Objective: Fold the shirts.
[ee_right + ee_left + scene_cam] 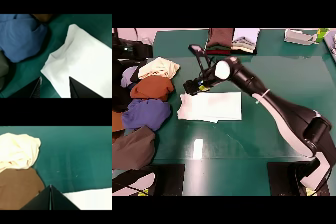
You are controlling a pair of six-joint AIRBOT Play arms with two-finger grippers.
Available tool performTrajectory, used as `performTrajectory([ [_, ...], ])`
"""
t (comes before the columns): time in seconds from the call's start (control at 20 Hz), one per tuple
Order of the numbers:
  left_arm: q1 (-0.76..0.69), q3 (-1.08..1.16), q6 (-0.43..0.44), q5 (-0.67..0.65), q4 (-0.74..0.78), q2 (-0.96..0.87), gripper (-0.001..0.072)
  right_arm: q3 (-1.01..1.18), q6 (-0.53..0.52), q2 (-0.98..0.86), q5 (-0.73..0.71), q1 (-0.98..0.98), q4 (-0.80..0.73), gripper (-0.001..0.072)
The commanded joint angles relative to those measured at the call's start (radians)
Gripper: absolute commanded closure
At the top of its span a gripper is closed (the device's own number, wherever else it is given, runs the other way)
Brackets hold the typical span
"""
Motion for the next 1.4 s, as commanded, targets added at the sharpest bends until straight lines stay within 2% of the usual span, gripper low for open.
performTrajectory([
  [0.0,0.017,0.000,0.000,-0.046,0.010,0.021,0.0683,-0.001,-0.011,-0.007,0.034,-0.015,-0.040,0.0302],
  [0.15,-0.007,0.000,0.000,-0.077,-0.006,0.021,0.0684,-0.104,-0.011,0.134,0.116,-0.078,-0.183,0.0302],
  [0.35,-0.116,-0.004,0.001,-0.053,-0.006,0.020,0.0683,-0.346,0.016,0.309,0.241,-0.228,-0.215,0.0299],
  [0.45,-0.164,-0.005,0.001,-0.036,-0.006,0.013,0.0683,-0.468,0.089,0.357,0.276,-0.320,-0.211,0.0029],
  [0.6,-0.220,-0.008,0.003,-0.026,-0.006,0.011,0.0683,-0.600,0.205,0.370,0.238,-0.391,-0.193,0.0028],
  [0.8,-0.239,-0.008,0.013,-0.024,-0.015,0.011,0.0683,-0.716,0.271,0.332,0.049,-0.392,-0.024,0.0028],
  [0.9,-0.239,-0.008,0.015,-0.032,-0.016,0.011,0.0683,-0.706,0.270,0.270,0.045,-0.381,0.027,0.0029],
  [1.15,-0.239,-0.008,0.016,-0.079,-0.016,0.011,0.0682,-0.604,0.270,0.125,0.084,-0.323,0.022,0.0046],
  [1.2,-0.239,-0.008,0.016,-0.087,-0.016,0.011,0.0683,-0.585,0.267,0.109,0.076,-0.314,0.021,0.0112],
  [1.25,-0.239,-0.008,0.016,-0.095,-0.016,0.011,0.0682,-0.572,0.265,0.101,0.060,-0.306,0.020,0.0216],
  [1.3,-0.239,-0.008,0.016,-0.100,-0.016,0.011,0.0683,-0.567,0.247,0.102,0.027,-0.299,0.020,0.0371],
  [1.35,-0.239,-0.008,0.015,-0.101,-0.016,0.011,0.0682,-0.567,0.220,0.111,-0.008,-0.296,0.020,0.0576],
])
